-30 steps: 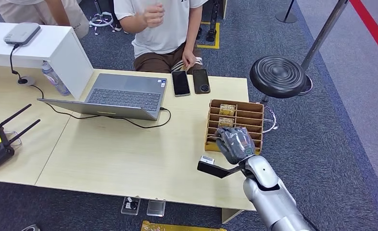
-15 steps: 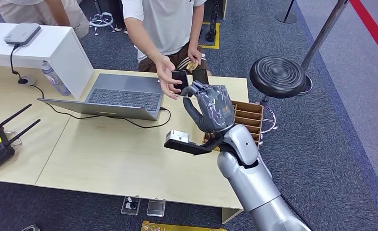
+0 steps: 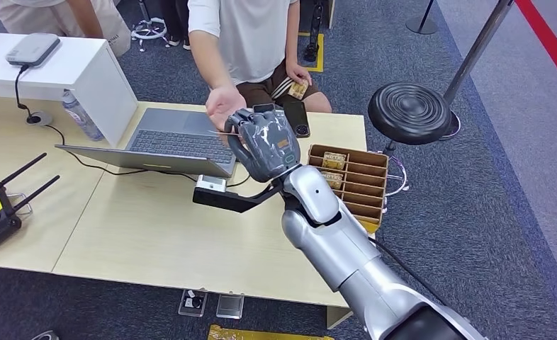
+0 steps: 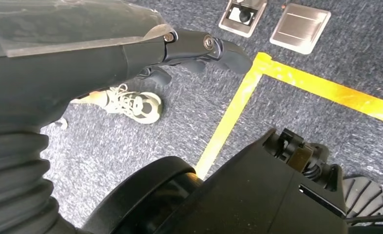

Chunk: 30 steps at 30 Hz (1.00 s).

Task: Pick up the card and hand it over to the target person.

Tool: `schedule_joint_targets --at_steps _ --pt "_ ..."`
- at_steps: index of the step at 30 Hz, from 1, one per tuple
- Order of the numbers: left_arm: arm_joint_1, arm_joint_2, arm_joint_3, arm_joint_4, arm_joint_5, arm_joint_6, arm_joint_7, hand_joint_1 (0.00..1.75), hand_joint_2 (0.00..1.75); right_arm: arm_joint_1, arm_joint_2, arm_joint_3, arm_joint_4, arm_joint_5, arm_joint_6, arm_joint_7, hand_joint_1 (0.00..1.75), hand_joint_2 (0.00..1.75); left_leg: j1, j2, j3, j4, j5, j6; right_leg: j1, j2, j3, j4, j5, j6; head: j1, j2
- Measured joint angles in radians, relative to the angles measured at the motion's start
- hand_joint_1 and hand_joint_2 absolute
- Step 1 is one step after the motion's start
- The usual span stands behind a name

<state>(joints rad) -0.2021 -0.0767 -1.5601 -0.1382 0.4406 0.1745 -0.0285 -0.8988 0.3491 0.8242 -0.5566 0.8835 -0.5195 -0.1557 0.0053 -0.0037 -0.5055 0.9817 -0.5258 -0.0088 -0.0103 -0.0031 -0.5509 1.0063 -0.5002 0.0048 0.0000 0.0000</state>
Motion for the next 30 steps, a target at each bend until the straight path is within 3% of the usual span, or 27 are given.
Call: schedule_joint_targets --at_steps 1,2,6,7,11,13,17,23,30 --pt "0.001 0.001 0.004 -0.001 0.004 0.000 -0.004 0.00 1.75 0.000 0.000 0.001 0.003 -0.002 -0.004 0.001 0.00 1.75 0.000 0.000 0.000 0.000 0.000 0.000 0.000 0.000 0.000 0.000 0.000 0.000 0.000 0.000" --pt "0.001 0.001 0.005 -0.001 0.006 -0.001 -0.007 0.00 1.75 0.000 0.000 0.000 0.004 -0.004 -0.007 0.001 0.00 1.75 0.000 0.000 0.000 0.000 0.000 0.000 0.000 0.000 0.000 0.000 0.000 0.000 0.000 0.000" --pt "-0.003 0.002 -0.003 0.000 0.000 -0.003 -0.004 0.00 0.00 0.002 0.000 -0.019 0.006 -0.001 -0.025 -0.013 0.00 1.75 0.000 -0.001 0.000 0.000 0.000 0.000 0.000 0.000 0.000 0.000 0.000 0.000 0.000 0.000" --pt "-0.006 0.003 -0.005 -0.001 -0.001 -0.002 -0.005 0.00 0.00 0.008 0.000 -0.039 0.002 0.002 -0.031 -0.026 0.00 1.75 0.000 -0.001 -0.001 0.000 0.000 0.000 0.000 -0.001 -0.001 0.000 0.000 0.000 0.000 0.000" --pt "-0.009 0.004 -0.004 -0.001 0.013 0.006 -0.010 0.00 0.00 0.062 -0.021 -0.154 -0.050 0.031 -0.030 -0.087 0.00 0.00 0.000 -0.003 -0.001 0.000 0.001 0.000 0.000 -0.003 0.000 0.000 0.000 0.000 0.000 0.000" --pt "-0.004 0.005 -0.003 -0.001 0.019 0.010 -0.012 0.00 0.00 0.081 -0.038 -0.194 -0.063 0.037 -0.021 -0.099 0.00 0.00 0.001 -0.004 -0.001 0.000 0.001 0.000 0.001 -0.004 0.001 -0.001 0.000 0.000 0.000 0.000" --pt "0.002 0.006 -0.009 -0.001 0.021 0.006 -0.004 0.00 0.00 0.068 -0.056 -0.253 0.003 0.049 0.004 -0.090 0.00 1.75 0.000 -0.004 0.000 0.000 0.001 0.000 0.000 -0.004 0.001 -0.001 0.000 0.000 0.000 0.000" --pt "-0.005 0.011 -0.009 0.000 0.024 0.009 -0.004 0.00 0.00 0.052 -0.063 -0.315 0.128 0.067 0.015 -0.084 0.00 1.75 0.000 -0.004 0.000 0.000 0.001 0.000 0.000 -0.004 0.001 -0.001 0.000 0.000 0.000 0.000" --pt "-0.001 0.014 -0.010 0.001 0.041 0.016 -0.004 0.00 0.00 0.105 -0.094 -0.415 0.138 0.022 -0.007 -0.141 0.00 1.75 0.000 -0.005 0.000 0.000 0.001 0.000 0.000 -0.004 0.001 -0.002 0.000 0.000 0.000 0.000"
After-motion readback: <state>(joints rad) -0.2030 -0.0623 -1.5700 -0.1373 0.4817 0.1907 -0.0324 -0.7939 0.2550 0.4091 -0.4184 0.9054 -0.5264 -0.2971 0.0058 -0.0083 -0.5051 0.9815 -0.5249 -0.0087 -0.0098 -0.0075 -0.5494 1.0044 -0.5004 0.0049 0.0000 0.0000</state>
